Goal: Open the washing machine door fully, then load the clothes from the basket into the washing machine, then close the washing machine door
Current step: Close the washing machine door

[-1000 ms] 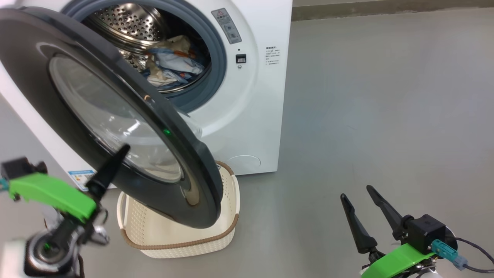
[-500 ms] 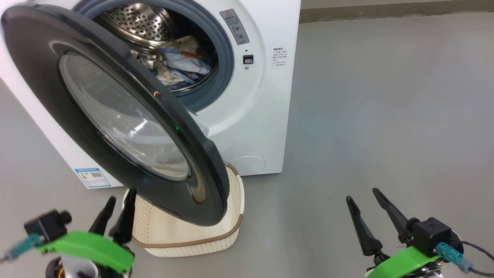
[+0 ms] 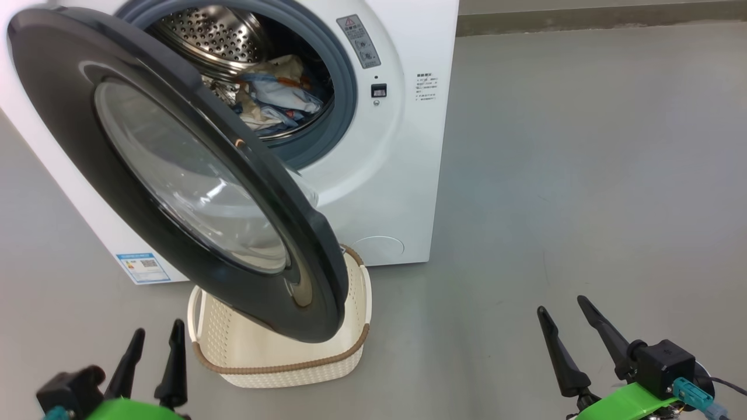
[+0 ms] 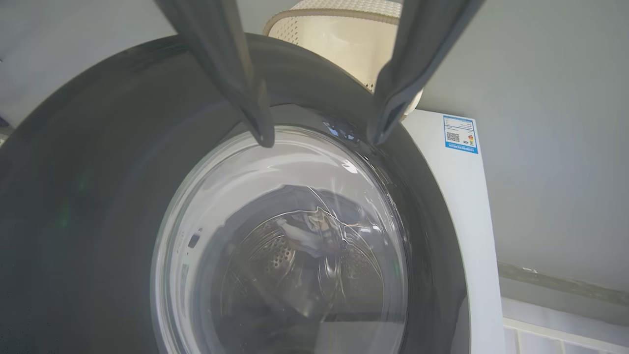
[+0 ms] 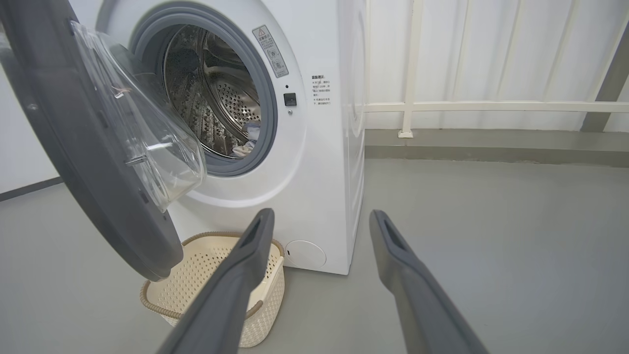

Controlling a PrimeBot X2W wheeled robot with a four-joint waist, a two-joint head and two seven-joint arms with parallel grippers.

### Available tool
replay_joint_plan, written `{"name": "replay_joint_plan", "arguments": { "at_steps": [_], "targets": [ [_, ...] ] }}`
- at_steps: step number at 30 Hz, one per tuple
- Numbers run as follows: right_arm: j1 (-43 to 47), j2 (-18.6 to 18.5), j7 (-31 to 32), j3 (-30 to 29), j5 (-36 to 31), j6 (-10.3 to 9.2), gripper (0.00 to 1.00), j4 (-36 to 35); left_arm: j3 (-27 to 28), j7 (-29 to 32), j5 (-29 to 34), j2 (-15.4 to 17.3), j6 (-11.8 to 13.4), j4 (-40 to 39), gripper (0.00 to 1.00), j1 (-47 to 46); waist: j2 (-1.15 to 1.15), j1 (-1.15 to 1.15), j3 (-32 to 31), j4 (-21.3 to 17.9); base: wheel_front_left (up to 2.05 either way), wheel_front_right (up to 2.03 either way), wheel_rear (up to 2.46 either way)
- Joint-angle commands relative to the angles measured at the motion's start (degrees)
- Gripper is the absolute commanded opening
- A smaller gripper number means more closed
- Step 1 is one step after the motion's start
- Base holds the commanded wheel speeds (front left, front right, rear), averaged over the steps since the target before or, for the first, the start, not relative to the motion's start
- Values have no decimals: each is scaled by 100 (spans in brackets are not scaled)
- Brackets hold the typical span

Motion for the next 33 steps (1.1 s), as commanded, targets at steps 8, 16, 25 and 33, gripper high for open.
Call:
{"name": "replay_joint_plan", "arguments": {
  "at_steps": [8,16,25,33],
  "targets": [
    [32,-8,-28,-48,-87,8,100,-120,501,-77,846,-127,-14,-597,100,366,0,0,16,25,0,0,0],
    [103,33,-28,-144,-138,8,100,-78,523,-77,1022,-180,-14,-671,100,478,0,0,6,63,0,0,0],
    [102,35,-28,-219,-184,8,100,-14,596,-77,1245,-203,-14,-748,100,551,0,0,14,75,0,0,0],
    [116,0,-28,-303,-208,8,100,15,526,-77,1282,-207,-14,-834,100,703,0,0,10,112,0,0,0]
  ]
}}
